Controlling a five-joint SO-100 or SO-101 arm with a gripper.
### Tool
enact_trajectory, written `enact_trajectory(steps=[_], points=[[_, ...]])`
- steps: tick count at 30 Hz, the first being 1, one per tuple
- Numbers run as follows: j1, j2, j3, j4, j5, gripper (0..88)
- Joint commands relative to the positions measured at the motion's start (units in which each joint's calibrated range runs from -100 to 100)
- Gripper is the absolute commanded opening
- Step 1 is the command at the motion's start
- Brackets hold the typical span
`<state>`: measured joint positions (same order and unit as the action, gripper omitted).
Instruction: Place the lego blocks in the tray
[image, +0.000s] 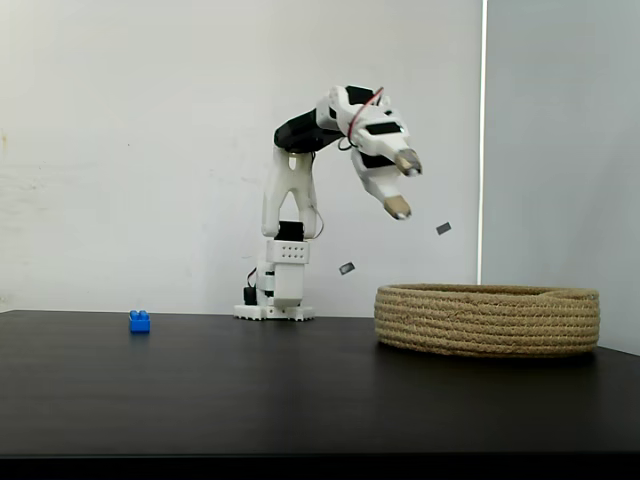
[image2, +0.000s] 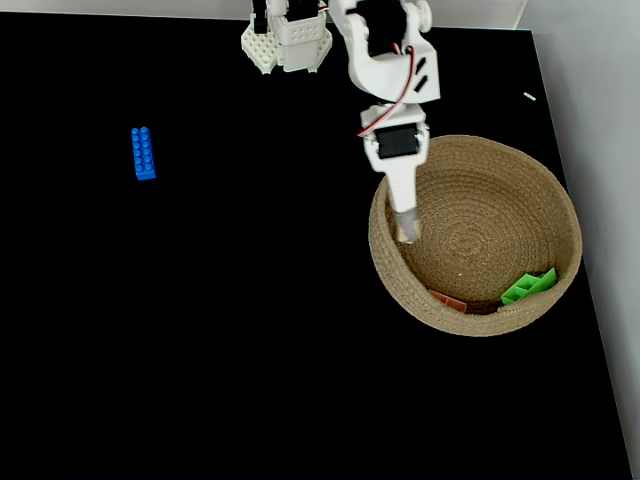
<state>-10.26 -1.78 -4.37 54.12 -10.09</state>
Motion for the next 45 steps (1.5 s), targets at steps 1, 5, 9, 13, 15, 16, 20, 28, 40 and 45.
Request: enact_trajectory(steps=[1, 5, 9, 13, 15, 16, 20, 28, 40, 45], points=[[10.92, -10.0, -1.51, 2.98, -0.34, 5.7], [21.88, -11.2, 0.23, 10.56, 0.44, 9.2], [32.52, -10.69, 6.43, 10.81, 1.95, 15.1], [36.39, -9.91, 12.35, 12.48, 6.4, 17.4], [38.21, -10.6, 15.91, 13.14, 8.64, 20.8], [39.36, -10.77, 17.37, 13.23, 10.16, 22.8], [42.58, -10.43, 20.47, 13.98, 17.29, 22.6], [48.27, -9.4, 21.57, 15.81, 27.69, 28.9], [52.39, -8.02, 27.13, 21.39, 30.04, 27.9], [55.27, -6.73, 22.75, 21.06, 27.55, 37.4]])
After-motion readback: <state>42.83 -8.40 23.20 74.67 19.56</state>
